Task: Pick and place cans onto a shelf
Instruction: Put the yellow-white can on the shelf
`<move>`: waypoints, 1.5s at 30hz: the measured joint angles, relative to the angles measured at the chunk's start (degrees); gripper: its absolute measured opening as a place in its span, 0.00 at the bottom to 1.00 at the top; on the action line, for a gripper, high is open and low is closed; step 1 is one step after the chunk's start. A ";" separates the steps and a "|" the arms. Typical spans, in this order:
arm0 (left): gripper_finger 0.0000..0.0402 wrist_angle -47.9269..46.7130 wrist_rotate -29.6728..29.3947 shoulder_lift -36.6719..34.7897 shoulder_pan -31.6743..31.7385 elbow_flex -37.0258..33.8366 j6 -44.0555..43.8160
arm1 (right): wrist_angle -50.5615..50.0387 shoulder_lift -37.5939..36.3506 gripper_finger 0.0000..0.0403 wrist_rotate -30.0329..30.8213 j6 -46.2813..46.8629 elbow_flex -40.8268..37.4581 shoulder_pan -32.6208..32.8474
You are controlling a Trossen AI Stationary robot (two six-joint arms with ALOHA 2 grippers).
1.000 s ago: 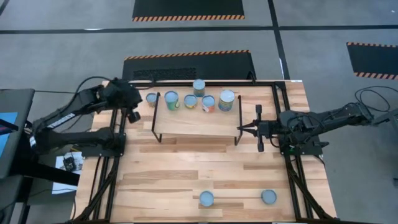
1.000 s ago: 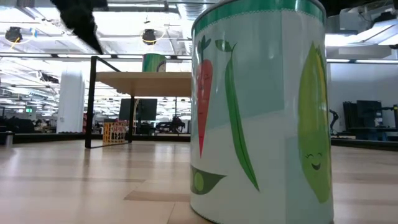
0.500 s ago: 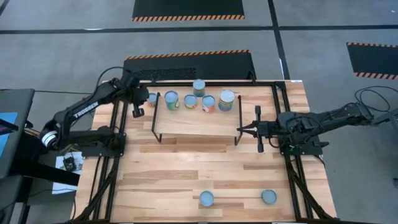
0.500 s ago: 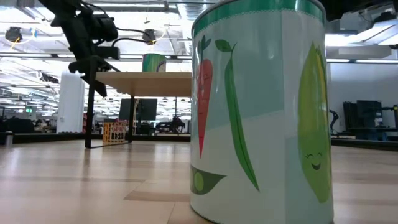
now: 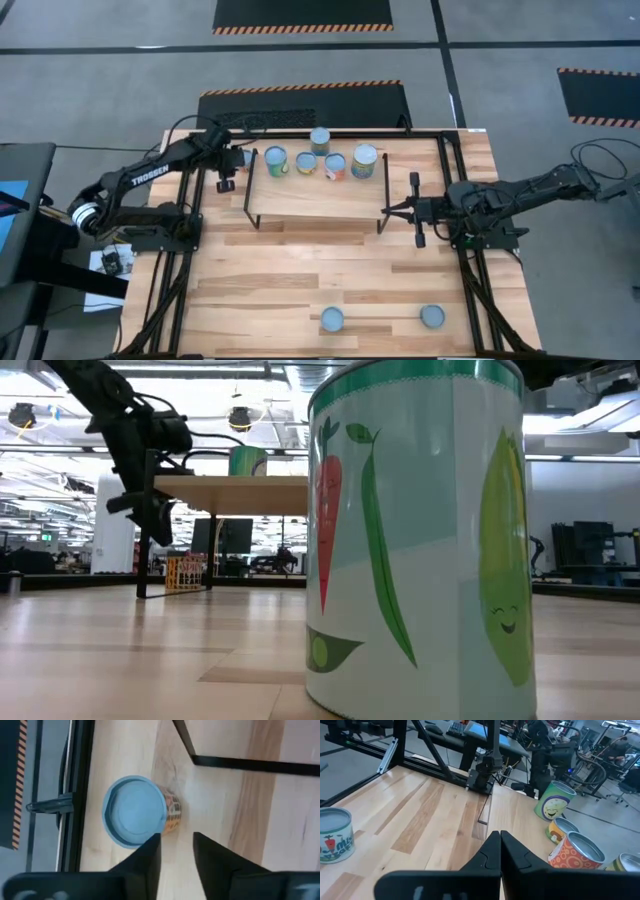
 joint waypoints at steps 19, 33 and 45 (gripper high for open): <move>0.36 9.21 -3.48 7.81 -0.04 -0.21 1.78 | 0.35 0.00 0.03 -0.01 -0.05 0.02 -0.01; 0.23 11.56 -6.79 12.72 -0.11 -0.06 2.95 | 0.35 0.00 0.03 -0.02 -0.10 0.03 -0.02; 0.01 0.69 -7.78 4.95 0.13 8.57 1.40 | -0.25 0.00 0.03 -0.02 0.01 0.07 -0.04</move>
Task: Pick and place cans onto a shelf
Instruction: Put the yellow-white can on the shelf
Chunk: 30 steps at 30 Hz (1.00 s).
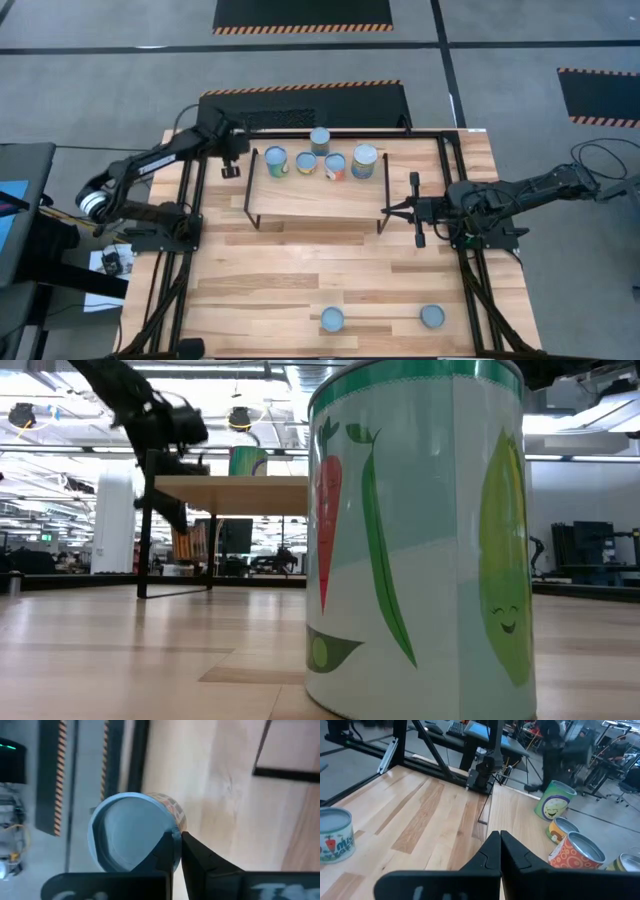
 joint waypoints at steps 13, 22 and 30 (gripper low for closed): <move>0.01 -21.19 2.89 -17.83 0.23 20.17 -7.05 | -0.50 0.01 0.03 0.00 0.24 0.00 -0.52; 0.01 -25.58 4.90 -13.40 -23.14 34.36 -17.75 | 0.21 0.02 0.03 0.00 -0.01 0.00 -0.52; 0.01 -26.86 -2.42 1.81 -42.43 43.23 -19.98 | 0.10 0.01 0.03 0.00 -0.04 0.00 -0.51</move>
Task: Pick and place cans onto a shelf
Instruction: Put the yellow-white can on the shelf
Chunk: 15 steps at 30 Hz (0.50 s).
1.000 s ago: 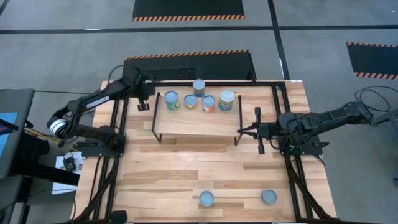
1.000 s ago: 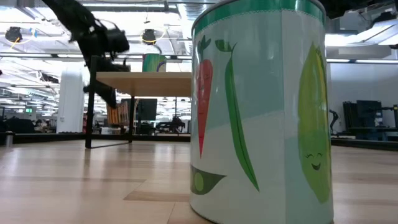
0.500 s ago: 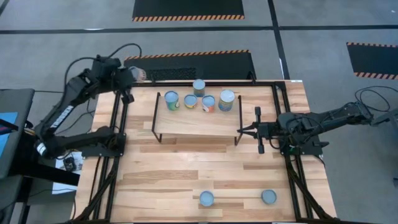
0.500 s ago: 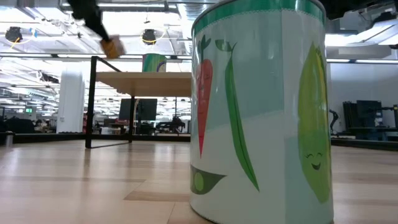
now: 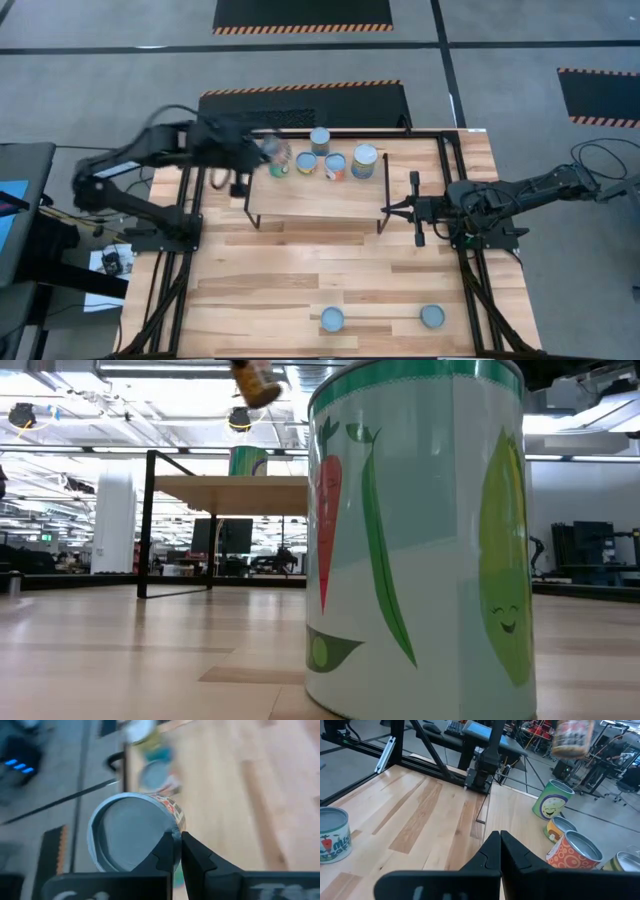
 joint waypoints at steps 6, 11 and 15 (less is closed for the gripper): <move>0.01 -0.40 2.84 12.23 -6.69 6.74 0.21 | -0.43 0.01 0.03 0.00 -0.02 0.00 0.01; 0.01 -0.15 2.84 21.37 -7.53 11.30 -2.56 | -0.48 0.02 0.03 0.00 0.24 0.00 0.01; 0.01 -0.44 2.71 27.67 -6.36 14.30 -6.60 | -0.61 0.02 0.03 0.00 0.26 0.00 0.01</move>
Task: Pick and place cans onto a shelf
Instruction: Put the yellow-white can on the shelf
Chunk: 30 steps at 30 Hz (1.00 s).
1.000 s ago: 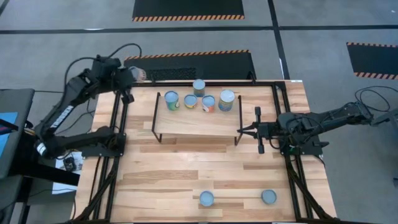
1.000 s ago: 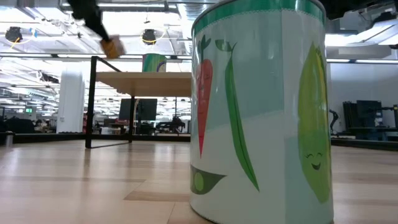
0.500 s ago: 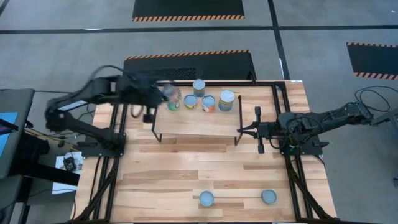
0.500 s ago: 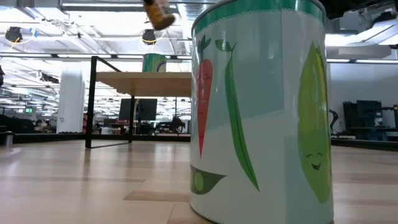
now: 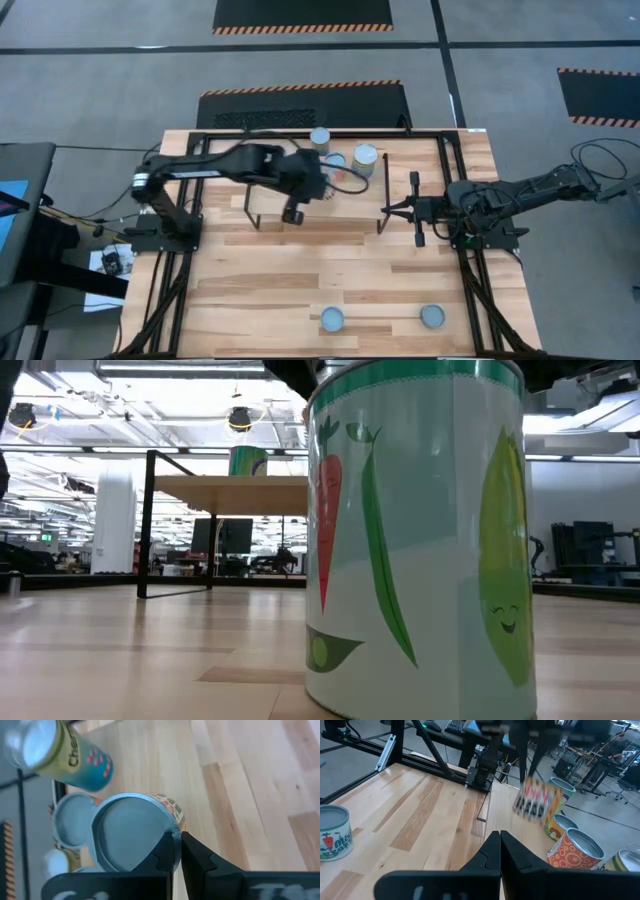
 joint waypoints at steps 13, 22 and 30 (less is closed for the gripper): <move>0.01 0.25 4.26 7.81 4.07 2.73 -6.27 | -0.28 0.00 0.03 0.00 0.17 0.00 0.00; 0.01 4.29 4.24 8.39 4.07 2.75 -6.33 | -0.24 -0.02 0.03 0.00 0.20 0.00 0.04; 0.04 4.24 4.31 8.39 4.40 2.73 -6.29 | -0.24 0.00 0.03 0.00 0.20 0.00 0.04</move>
